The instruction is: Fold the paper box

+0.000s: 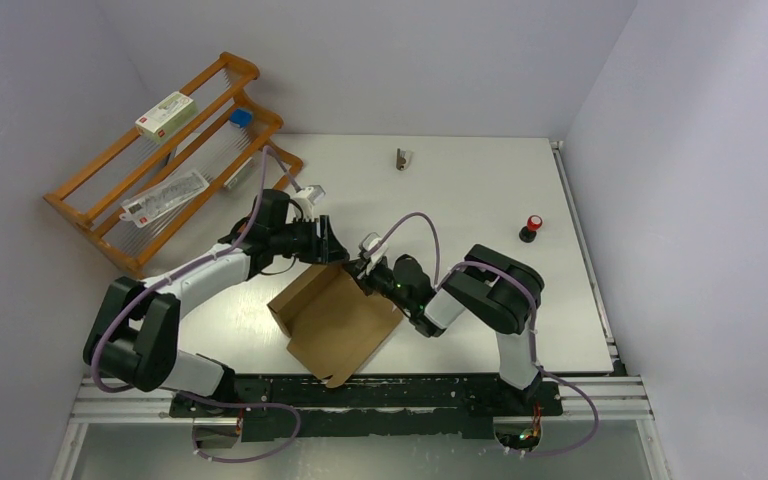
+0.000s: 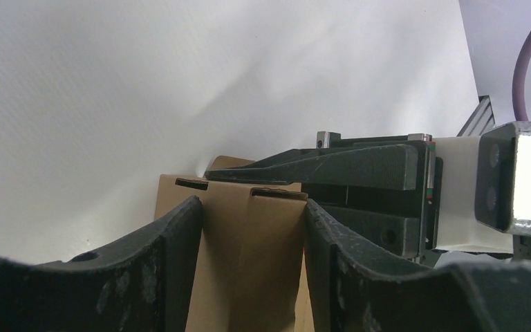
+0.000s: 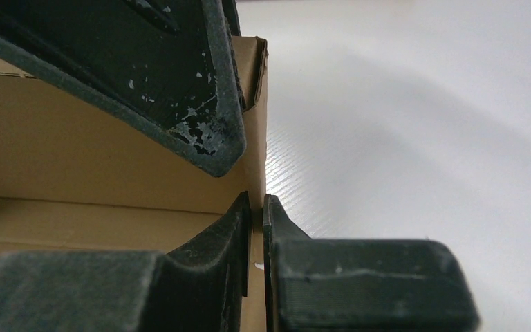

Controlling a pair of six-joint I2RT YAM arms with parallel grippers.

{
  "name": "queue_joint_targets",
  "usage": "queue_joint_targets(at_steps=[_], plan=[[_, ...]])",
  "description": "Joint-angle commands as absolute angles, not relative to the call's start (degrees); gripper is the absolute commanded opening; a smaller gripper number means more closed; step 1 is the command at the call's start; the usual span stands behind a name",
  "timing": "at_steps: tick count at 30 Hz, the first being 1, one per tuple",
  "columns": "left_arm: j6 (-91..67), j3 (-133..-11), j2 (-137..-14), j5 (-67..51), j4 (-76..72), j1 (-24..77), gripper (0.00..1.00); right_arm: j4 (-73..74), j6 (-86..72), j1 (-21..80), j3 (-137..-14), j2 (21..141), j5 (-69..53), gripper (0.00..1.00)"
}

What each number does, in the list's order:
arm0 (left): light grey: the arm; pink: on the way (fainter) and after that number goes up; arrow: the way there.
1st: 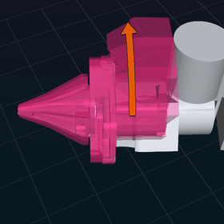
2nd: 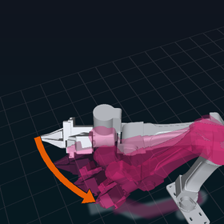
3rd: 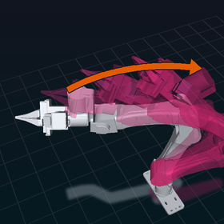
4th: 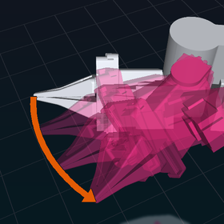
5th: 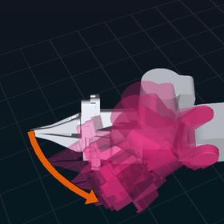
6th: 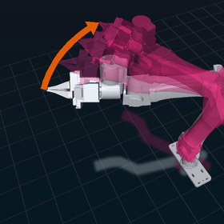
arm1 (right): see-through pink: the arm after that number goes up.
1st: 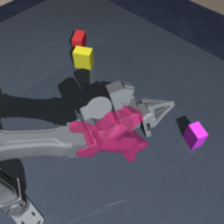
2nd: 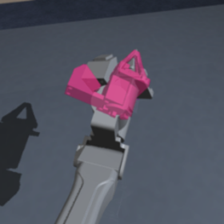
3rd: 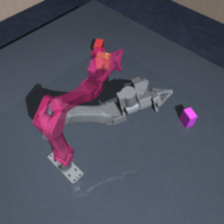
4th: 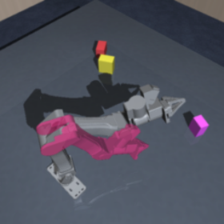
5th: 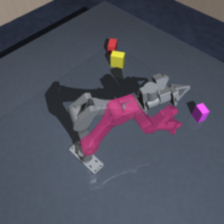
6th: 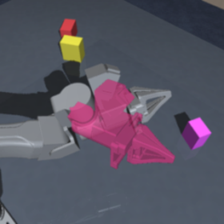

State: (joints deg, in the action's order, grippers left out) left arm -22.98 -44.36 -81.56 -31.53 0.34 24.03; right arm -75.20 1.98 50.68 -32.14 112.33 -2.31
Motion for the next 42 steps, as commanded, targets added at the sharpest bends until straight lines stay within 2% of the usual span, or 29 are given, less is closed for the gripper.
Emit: queue_joint_targets(at_steps=[1, 5, 10, 18, 28, 36, 42], plan=[[-25.46, -44.32, -82.70, -39.57, 2.25, 24.79, 0.54, -81.00, 1.97, 51.13, -34.50, 113.50, 2.26, 0.12], [-25.57, -44.21, -82.67, -39.99, 2.50, 24.70, 0.54, -81.74, 1.36, 51.43, -34.60, 113.82, 4.41, 0.12], [-25.97, -43.86, -82.68, -41.51, 1.97, 24.70, 0.54, -80.89, 0.82, 52.18, -35.18, 114.11, 14.29, 0.12], [-25.58, -44.12, -82.58, -41.79, 2.80, 24.61, 0.54, -75.28, -0.66, 53.43, -37.62, 114.83, 24.78, 0.08], [-25.62, -44.03, -81.89, -41.58, 3.03, 23.74, 0.51, -67.83, -8.02, 53.90, -39.77, 114.87, 34.96, 0.09], [-24.23, -44.85, -81.05, -38.48, 5.24, 23.38, 0.55, -74.85, -3.27, 54.05, -37.41, 114.43, 22.34, 0.23], [-21.28, -46.24, -77.76, -30.56, 9.15, 22.95, 0.59, -75.05, -2.65, 54.05, -34.51, 111.68, 19.71, 0.32]])
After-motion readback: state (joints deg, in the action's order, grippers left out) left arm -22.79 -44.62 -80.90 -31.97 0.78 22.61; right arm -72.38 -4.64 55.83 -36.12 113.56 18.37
